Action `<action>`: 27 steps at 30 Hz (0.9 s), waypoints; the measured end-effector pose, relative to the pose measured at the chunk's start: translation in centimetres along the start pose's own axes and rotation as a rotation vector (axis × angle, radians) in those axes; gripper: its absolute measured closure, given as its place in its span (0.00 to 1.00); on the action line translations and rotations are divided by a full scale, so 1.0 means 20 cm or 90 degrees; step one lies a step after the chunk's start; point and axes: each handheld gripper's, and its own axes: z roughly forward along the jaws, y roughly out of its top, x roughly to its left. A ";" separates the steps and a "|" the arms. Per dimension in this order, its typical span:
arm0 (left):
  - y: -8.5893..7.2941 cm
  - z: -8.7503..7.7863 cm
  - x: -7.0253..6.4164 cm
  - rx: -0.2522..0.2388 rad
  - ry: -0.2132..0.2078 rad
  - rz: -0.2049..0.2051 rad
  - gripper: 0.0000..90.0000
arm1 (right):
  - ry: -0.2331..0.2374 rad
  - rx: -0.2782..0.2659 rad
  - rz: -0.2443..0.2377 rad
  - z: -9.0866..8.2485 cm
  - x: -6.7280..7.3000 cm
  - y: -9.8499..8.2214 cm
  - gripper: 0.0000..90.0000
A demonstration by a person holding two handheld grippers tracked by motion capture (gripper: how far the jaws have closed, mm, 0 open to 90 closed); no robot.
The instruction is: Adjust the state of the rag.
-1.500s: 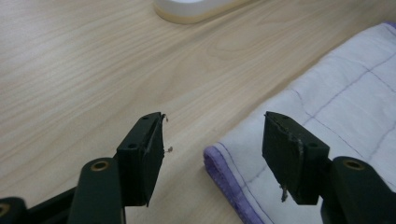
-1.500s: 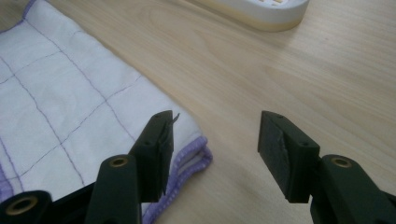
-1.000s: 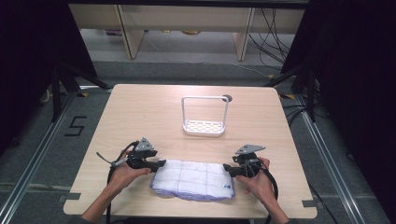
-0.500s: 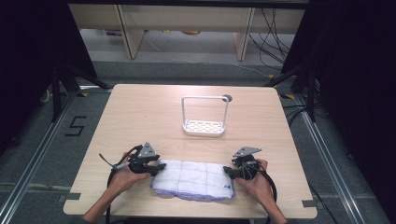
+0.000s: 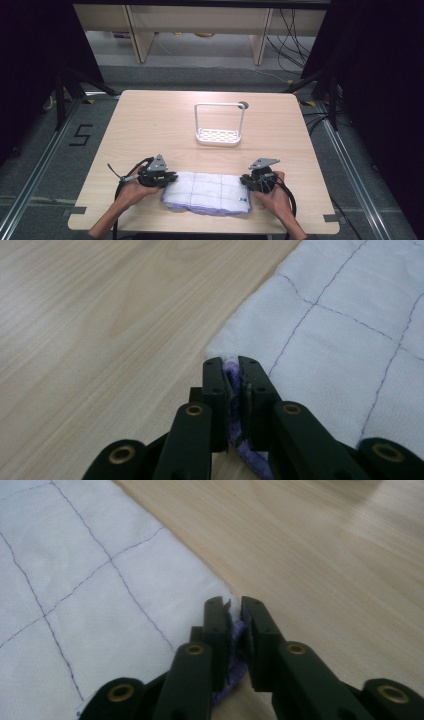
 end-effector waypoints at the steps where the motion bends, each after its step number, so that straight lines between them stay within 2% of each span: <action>1: -0.01 -0.01 -0.01 -0.001 0.003 -0.001 0.92 | -0.001 -0.011 -0.001 0.00 0.00 0.00 0.95; 3: -0.02 -0.02 -0.03 -0.005 -0.001 -0.009 0.93 | 0.002 -0.011 -0.007 -0.02 -0.01 0.01 0.96; 4: -0.03 -0.04 -0.04 -0.006 0.004 0.000 0.93 | -0.001 -0.015 -0.008 -0.02 -0.02 0.02 0.96; 5: -0.03 -0.05 -0.06 -0.014 0.000 -0.012 0.93 | 0.007 -0.012 -0.005 -0.03 -0.03 0.03 0.96; 6: -0.04 -0.07 -0.07 -0.016 0.003 -0.012 0.93 | 0.010 -0.014 0.005 -0.03 -0.03 0.04 0.96; 8: -0.05 -0.11 -0.11 -0.023 0.002 -0.013 0.93 | 0.007 -0.021 -0.011 -0.04 -0.05 0.07 0.96; 9: -0.06 -0.13 -0.12 -0.026 0.000 -0.017 0.93 | 0.010 -0.025 -0.010 -0.04 -0.04 0.08 0.96; 10: -0.06 -0.15 -0.14 -0.026 0.002 -0.012 0.93 | 0.009 -0.032 -0.017 -0.04 -0.05 0.10 0.96; 11: -0.07 -0.16 -0.16 -0.028 0.000 -0.015 0.93 | 0.010 -0.042 -0.005 -0.03 -0.04 0.11 0.96; 12: -0.08 -0.17 -0.18 -0.033 -0.002 -0.021 0.93 | 0.006 -0.039 -0.026 -0.03 -0.05 0.13 0.96; 13: -0.10 -0.19 -0.19 -0.033 -0.001 -0.021 0.93 | 0.007 -0.041 -0.017 -0.03 -0.04 0.14 0.96; 14: -0.11 -0.19 -0.20 -0.033 -0.002 -0.029 0.93 | 0.007 -0.029 -0.034 -0.03 -0.05 0.16 0.96; 16: -0.12 -0.20 -0.23 -0.036 -0.012 -0.038 0.93 | 0.006 -0.033 -0.044 0.01 -0.05 0.20 0.96; 17: -0.13 -0.20 -0.25 -0.039 -0.010 -0.044 0.93 | 0.011 -0.014 -0.050 0.01 -0.05 0.22 0.96; 20: -0.15 -0.22 -0.27 -0.029 -0.015 -0.046 0.93 | 0.017 -0.002 -0.054 0.06 -0.05 0.28 0.96; 22: -0.16 -0.22 -0.29 -0.033 -0.021 -0.056 0.93 | 0.026 -0.011 -0.047 0.09 -0.06 0.32 0.96; 23: -0.16 -0.22 -0.28 -0.025 -0.021 -0.055 0.93 | 0.028 -0.004 -0.049 0.10 -0.06 0.34 0.96; 25: -0.16 -0.22 -0.31 -0.042 -0.031 -0.073 0.92 | 0.024 -0.005 -0.059 0.13 -0.06 0.38 0.96; 27: -0.16 -0.22 -0.32 -0.041 -0.037 -0.065 0.92 | 0.026 0.002 -0.073 0.14 -0.07 0.42 0.96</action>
